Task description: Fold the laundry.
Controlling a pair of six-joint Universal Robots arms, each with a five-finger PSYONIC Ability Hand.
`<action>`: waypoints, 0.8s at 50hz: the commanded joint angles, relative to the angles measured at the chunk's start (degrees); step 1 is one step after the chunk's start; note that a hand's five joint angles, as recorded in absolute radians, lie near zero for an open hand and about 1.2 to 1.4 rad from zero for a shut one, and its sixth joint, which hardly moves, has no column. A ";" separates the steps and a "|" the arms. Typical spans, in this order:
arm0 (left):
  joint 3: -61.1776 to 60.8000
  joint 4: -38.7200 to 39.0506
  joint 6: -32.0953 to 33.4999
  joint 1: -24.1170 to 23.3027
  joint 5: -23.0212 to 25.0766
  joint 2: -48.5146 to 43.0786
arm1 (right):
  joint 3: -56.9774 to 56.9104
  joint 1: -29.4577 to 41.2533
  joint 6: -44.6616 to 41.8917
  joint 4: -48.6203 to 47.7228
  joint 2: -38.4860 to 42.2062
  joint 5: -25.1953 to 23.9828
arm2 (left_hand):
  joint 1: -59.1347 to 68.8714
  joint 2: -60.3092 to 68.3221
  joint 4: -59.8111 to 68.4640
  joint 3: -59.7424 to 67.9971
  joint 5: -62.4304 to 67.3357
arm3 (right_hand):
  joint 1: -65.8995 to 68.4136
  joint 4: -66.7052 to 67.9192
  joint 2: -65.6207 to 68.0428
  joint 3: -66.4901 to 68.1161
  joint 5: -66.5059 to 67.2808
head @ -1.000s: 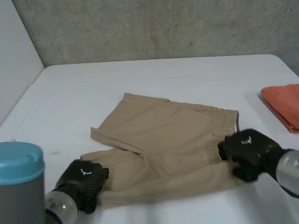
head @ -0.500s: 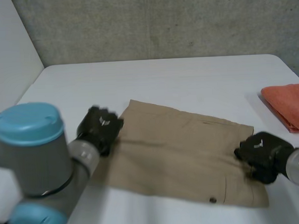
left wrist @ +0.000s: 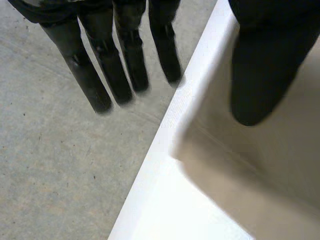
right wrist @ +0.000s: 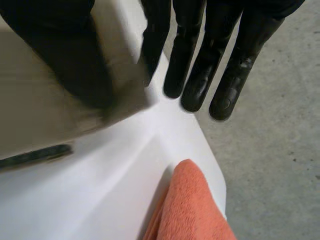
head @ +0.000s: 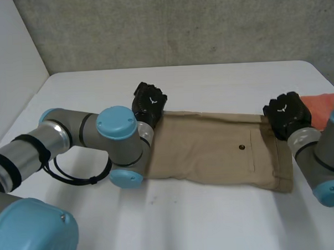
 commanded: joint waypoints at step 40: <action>-42.80 -4.70 -29.52 -0.28 2.30 34.58 | 20.64 -11.18 21.59 13.47 -13.45 -15.02 | -29.75 -31.54 -32.00 -32.35 -32.14 | -5.65 -16.20 -15.90 -16.44 -15.92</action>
